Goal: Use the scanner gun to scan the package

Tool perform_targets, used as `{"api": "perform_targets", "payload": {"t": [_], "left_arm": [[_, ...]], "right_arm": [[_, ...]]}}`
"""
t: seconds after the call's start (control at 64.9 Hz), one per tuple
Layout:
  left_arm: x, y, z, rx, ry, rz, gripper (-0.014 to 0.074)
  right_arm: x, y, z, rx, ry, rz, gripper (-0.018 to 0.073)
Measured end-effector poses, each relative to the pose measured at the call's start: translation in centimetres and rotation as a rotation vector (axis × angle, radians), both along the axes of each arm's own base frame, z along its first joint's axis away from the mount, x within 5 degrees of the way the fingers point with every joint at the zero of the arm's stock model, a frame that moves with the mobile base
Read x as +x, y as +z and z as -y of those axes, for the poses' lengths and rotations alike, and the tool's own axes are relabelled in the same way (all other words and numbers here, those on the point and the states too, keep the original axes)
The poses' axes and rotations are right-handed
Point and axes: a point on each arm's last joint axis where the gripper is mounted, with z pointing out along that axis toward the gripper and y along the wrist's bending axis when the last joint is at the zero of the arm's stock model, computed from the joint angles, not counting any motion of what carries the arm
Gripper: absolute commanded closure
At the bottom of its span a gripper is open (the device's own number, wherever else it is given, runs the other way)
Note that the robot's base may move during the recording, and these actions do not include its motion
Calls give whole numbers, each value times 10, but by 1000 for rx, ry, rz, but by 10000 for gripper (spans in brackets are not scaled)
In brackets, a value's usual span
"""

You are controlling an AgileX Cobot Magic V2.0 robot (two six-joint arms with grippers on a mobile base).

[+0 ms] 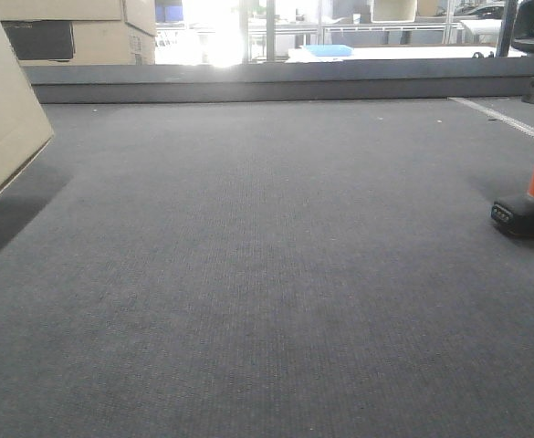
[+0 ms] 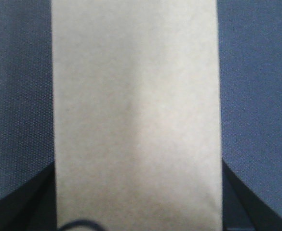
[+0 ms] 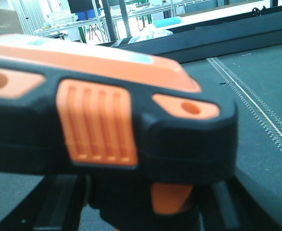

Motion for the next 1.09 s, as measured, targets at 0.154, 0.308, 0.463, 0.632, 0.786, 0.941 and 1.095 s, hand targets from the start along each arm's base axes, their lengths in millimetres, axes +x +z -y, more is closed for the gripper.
{"api": "perform_targets", "payload": {"t": [0.154,0.308,0.463,0.632,0.786,0.941,1.095], "left_arm": [[0,0,0,0,0,0,707],[0,0,0,0,0,0,707],[0,0,0,0,0,0,707],[0,0,0,0,0,0,707],[0,0,0,-2,0,0,707],[0,0,0,-2,0,0,707],[0,0,0,-2,1,0,707]], "right_arm": [[0,0,0,0,0,2,369],[0,0,0,0,0,2,218],[0,2,0,1,1,22,84],[0,2,0,0,3,26,81],[-4,0,0,-1,3,19,81],[-18,-2,-1,-1,3,3,81],[-29,5,-2,-4,9,33,81]]}}
